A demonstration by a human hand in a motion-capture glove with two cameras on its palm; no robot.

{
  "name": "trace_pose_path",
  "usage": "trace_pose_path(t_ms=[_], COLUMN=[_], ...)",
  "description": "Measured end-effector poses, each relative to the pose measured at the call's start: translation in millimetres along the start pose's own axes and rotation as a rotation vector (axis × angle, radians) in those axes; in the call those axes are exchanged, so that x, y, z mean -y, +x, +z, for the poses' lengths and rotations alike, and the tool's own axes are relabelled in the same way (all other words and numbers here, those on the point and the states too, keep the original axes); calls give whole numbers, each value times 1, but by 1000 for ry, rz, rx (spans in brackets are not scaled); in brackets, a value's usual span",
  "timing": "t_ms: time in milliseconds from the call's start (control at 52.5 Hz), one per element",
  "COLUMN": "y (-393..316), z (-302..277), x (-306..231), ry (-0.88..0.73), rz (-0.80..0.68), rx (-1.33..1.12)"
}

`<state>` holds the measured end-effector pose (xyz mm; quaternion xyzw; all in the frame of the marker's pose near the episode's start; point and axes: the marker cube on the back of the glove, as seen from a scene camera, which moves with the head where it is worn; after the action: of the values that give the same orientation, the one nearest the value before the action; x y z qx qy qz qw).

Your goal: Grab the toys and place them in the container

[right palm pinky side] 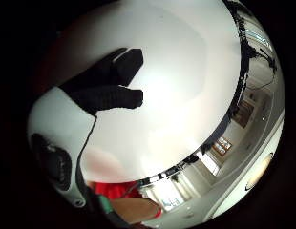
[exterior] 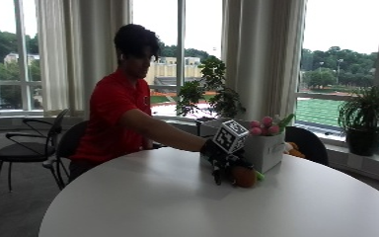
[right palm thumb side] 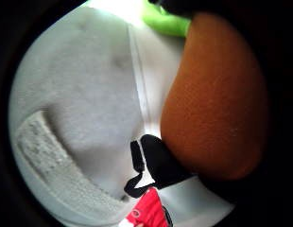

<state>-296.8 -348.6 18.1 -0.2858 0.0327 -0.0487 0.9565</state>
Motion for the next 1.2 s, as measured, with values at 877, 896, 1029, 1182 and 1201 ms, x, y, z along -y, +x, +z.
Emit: trace_pose_path(t_ms=[877, 896, 1029, 1182, 1201], y=[2, 5, 17, 32, 33], z=[-12, -14, -22, -60, -66], x=[-7, -8, -27, -58, -62], ry=[429, 428, 424, 484, 494], rz=[4, 7, 28, 33, 32], rx=[-41, -37, 32, 36, 32])
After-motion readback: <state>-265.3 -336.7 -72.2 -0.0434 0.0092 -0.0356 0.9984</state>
